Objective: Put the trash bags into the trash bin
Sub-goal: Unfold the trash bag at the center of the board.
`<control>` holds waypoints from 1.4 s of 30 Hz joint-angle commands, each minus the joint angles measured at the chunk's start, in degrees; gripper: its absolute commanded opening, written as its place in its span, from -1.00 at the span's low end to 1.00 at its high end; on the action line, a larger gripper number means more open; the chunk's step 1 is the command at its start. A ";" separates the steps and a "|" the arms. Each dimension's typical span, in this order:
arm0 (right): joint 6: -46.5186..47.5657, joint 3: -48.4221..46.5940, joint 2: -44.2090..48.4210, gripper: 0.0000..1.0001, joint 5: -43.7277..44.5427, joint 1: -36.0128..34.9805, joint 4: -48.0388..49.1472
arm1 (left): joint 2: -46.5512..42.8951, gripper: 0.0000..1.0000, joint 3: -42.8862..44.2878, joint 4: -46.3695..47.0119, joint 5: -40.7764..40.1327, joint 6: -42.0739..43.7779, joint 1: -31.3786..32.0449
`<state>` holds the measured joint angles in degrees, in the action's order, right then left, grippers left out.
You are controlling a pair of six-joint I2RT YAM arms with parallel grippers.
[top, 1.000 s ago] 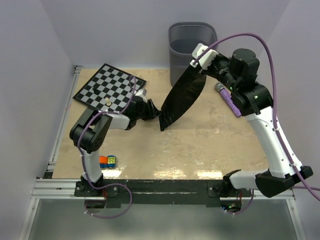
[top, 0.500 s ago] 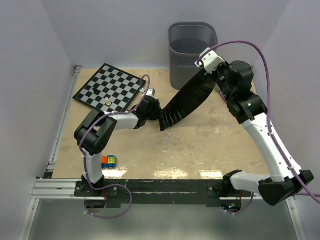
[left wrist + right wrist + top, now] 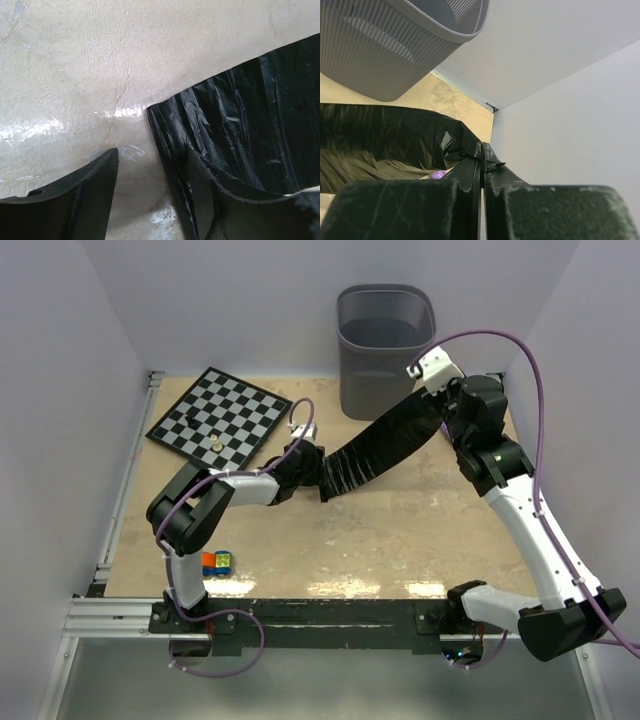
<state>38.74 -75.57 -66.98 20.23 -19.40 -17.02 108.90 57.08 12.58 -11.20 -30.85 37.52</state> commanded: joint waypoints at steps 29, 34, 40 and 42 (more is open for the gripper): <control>-7.73 15.45 8.97 -1.00 -13.16 3.84 -4.85 | -4.12 -1.00 5.13 -6.34 22.86 19.50 -0.24; -8.24 11.95 9.15 0.08 -28.02 3.93 -8.91 | -10.80 -1.00 14.10 -8.79 35.87 22.50 -6.92; -9.73 5.27 5.90 0.50 -39.10 3.93 -2.86 | -15.73 -1.00 21.75 -10.99 43.98 25.13 -10.44; -11.31 2.98 3.88 0.52 -43.67 3.93 -0.31 | -16.26 -1.00 24.29 -12.05 46.26 26.19 -10.71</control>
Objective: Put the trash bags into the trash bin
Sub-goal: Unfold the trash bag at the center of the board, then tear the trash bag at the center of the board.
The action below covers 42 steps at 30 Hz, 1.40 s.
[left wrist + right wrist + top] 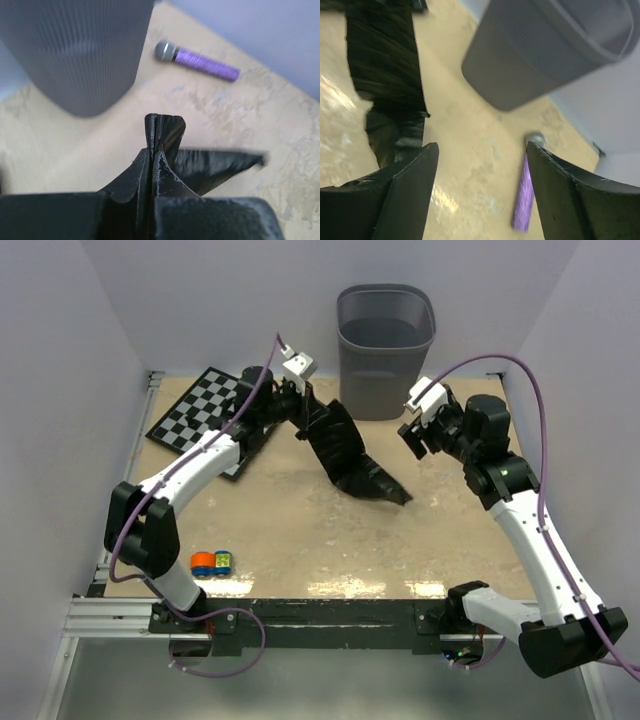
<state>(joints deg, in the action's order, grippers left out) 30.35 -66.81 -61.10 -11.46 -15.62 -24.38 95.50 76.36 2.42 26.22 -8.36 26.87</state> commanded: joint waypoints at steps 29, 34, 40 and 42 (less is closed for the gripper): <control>-38.87 -14.93 -30.21 0.62 -42.50 -7.85 51.71 | -3.57 -1.00 28.49 -22.02 14.74 17.50 -1.47; -41.07 -14.58 -31.18 0.26 -42.76 -7.94 53.56 | -4.45 -1.00 28.41 -22.01 14.39 17.33 -1.74; -41.42 -14.41 -31.18 -0.04 -42.67 -7.76 53.48 | -5.85 -1.00 27.27 -20.70 12.72 16.54 -2.09; -42.03 -14.14 -31.27 0.03 -42.50 -7.85 53.21 | -6.12 -1.00 27.09 -19.82 12.37 15.83 -2.26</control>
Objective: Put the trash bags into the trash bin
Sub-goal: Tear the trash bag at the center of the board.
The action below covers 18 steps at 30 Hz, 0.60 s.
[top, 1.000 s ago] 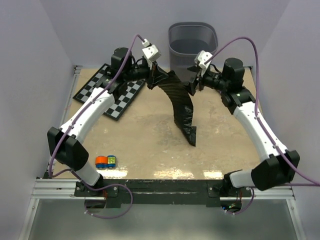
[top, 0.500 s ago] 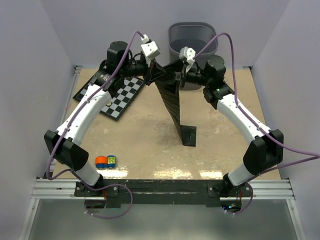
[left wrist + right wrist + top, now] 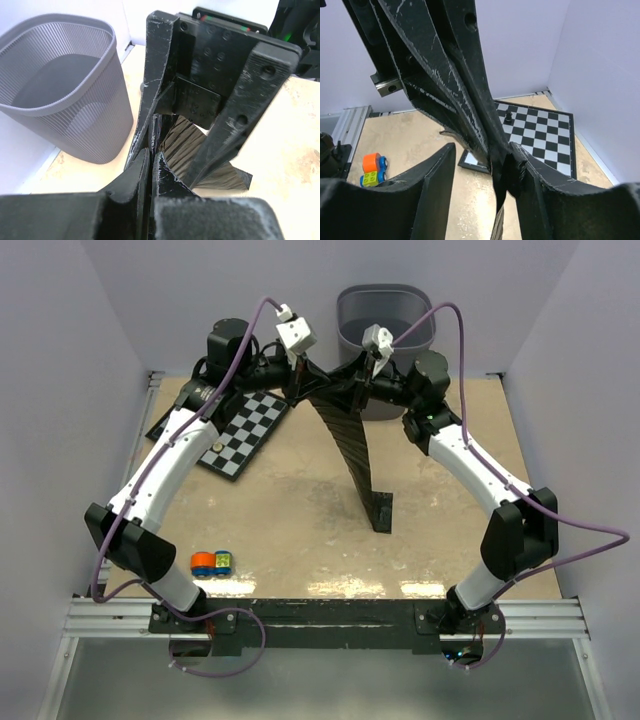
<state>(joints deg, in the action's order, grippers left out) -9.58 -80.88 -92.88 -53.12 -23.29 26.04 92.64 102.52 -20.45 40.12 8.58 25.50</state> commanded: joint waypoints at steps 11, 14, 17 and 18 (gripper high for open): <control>-5.18 -0.06 -0.37 0.00 -0.40 -0.27 5.68 | -2.90 -1.00 1.02 5.59 -0.22 -4.44 -1.59; -6.93 0.11 -0.54 0.11 0.83 -0.35 7.79 | -2.73 -1.00 1.10 6.47 0.22 -5.50 -1.77; -8.43 0.46 -1.25 0.09 1.88 -0.35 9.37 | -2.38 -1.00 1.37 6.56 0.49 -5.68 -1.94; -8.87 0.46 -1.34 0.07 2.06 -0.35 10.07 | -2.38 -1.00 1.45 6.56 0.57 -5.68 -2.03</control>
<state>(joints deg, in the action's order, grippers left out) -15.38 -80.16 -93.73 -53.10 -23.35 30.89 91.64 102.52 -16.78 39.66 4.93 24.29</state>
